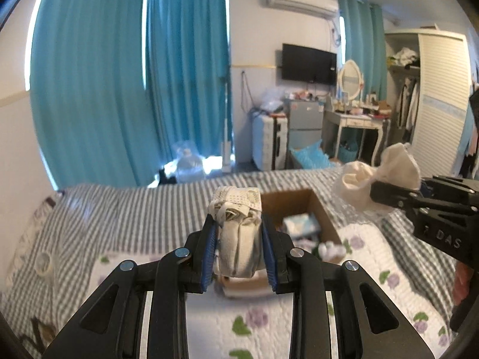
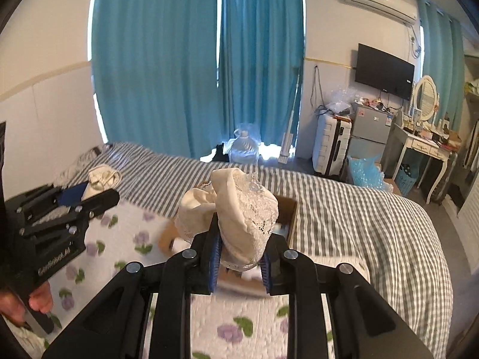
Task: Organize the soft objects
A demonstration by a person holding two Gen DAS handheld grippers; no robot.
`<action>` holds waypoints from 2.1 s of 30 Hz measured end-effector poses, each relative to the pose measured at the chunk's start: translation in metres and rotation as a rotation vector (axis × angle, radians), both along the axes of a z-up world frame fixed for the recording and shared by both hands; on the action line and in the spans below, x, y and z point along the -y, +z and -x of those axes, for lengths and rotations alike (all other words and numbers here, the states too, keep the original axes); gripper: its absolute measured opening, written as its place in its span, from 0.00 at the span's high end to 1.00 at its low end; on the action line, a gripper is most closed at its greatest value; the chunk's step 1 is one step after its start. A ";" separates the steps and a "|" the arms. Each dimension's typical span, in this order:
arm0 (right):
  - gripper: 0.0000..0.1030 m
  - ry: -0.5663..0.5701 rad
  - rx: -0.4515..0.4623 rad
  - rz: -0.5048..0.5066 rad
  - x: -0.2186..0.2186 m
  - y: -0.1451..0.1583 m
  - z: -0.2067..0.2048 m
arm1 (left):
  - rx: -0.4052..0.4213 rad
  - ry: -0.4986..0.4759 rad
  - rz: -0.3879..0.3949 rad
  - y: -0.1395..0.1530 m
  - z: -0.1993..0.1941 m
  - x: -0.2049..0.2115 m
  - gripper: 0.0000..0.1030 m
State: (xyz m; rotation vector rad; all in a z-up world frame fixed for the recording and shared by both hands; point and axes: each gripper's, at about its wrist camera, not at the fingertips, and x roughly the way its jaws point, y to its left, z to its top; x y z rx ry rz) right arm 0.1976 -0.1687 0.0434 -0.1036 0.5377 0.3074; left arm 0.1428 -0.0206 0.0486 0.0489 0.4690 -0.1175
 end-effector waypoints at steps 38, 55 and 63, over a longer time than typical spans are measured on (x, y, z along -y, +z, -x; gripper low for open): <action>0.28 -0.115 -0.013 -0.033 0.034 -0.013 -0.101 | -0.011 0.010 -0.168 -0.024 -0.083 0.038 0.36; 0.00 -0.079 0.283 -0.103 0.062 0.142 0.119 | 0.524 0.150 -0.110 0.133 0.142 0.020 0.17; 0.00 -0.072 0.359 -0.148 0.062 0.131 0.167 | 0.538 0.214 -0.052 0.117 0.171 0.008 0.16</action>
